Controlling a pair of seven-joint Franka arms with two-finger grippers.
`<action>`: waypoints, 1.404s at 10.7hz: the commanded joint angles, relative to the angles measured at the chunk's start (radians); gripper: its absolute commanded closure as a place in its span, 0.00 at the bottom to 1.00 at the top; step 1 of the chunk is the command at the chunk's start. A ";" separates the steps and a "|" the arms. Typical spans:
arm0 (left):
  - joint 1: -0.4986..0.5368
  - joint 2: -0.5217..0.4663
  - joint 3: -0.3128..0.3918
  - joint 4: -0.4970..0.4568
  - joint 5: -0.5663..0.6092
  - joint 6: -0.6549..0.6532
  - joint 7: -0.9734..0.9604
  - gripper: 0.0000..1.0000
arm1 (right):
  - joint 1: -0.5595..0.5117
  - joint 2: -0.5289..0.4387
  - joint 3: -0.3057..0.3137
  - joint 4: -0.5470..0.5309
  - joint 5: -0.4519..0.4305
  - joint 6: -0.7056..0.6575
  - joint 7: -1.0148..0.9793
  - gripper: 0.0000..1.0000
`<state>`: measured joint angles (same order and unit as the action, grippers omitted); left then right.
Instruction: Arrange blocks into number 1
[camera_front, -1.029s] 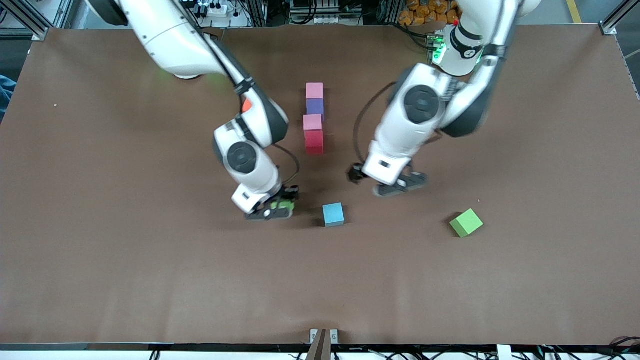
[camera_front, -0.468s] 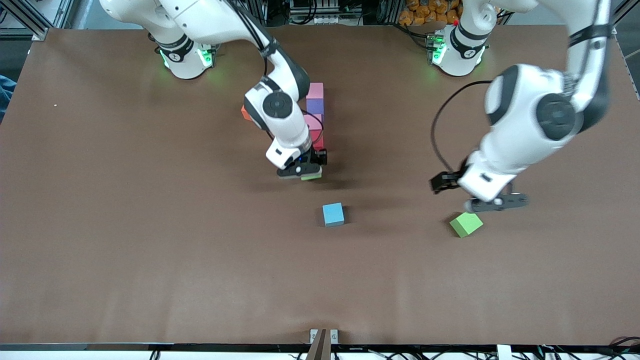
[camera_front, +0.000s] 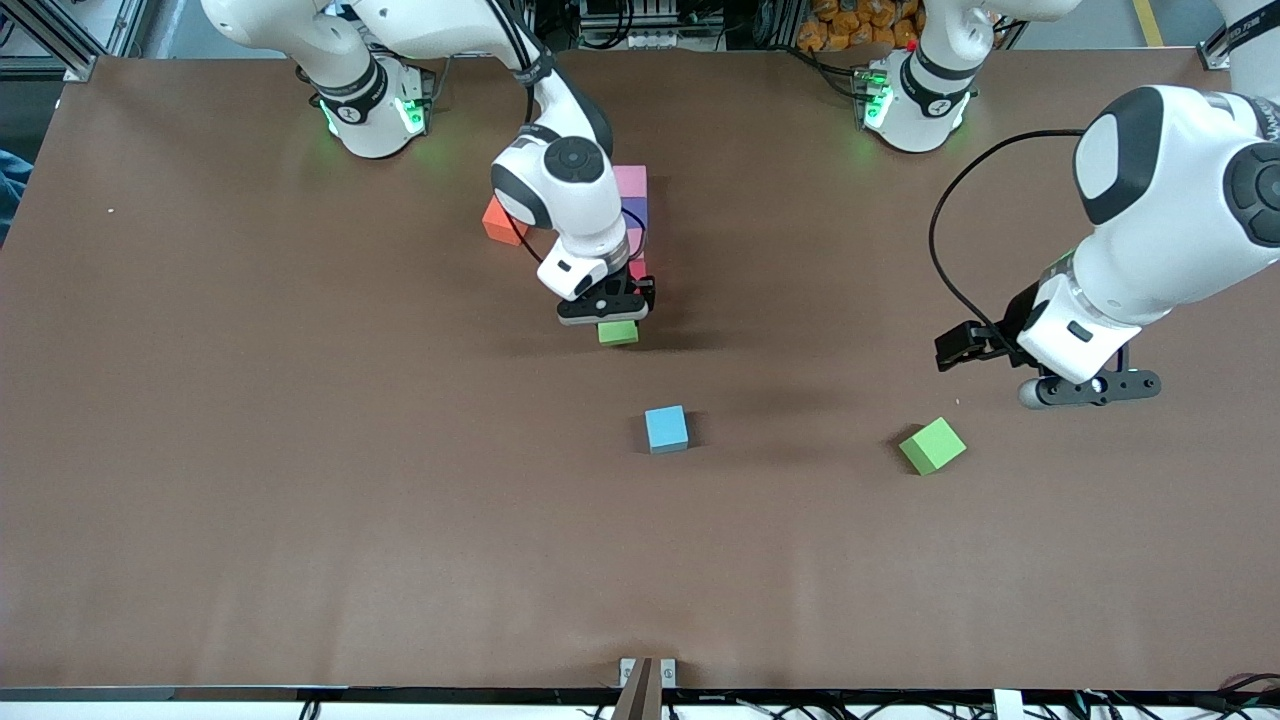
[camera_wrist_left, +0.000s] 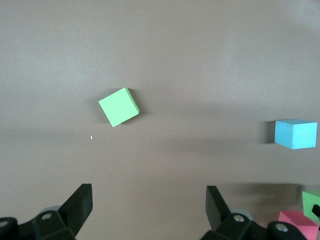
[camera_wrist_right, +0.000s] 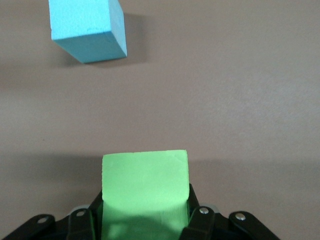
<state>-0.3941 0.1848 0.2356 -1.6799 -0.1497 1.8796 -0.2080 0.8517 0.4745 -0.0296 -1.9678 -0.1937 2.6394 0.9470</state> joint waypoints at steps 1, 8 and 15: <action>0.020 -0.047 0.001 -0.017 0.021 -0.036 0.018 0.00 | 0.004 -0.011 -0.018 -0.028 -0.079 0.056 0.073 1.00; 0.080 -0.120 -0.001 -0.012 0.064 -0.120 0.019 0.00 | 0.010 0.053 -0.015 -0.032 -0.075 0.125 0.138 1.00; 0.112 -0.168 -0.010 0.006 0.125 -0.163 0.016 0.00 | 0.041 0.046 -0.009 -0.048 -0.072 0.122 0.176 1.00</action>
<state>-0.2958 0.0415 0.2364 -1.6785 -0.0590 1.7409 -0.2047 0.8816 0.5350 -0.0341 -1.9969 -0.2372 2.7539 1.0854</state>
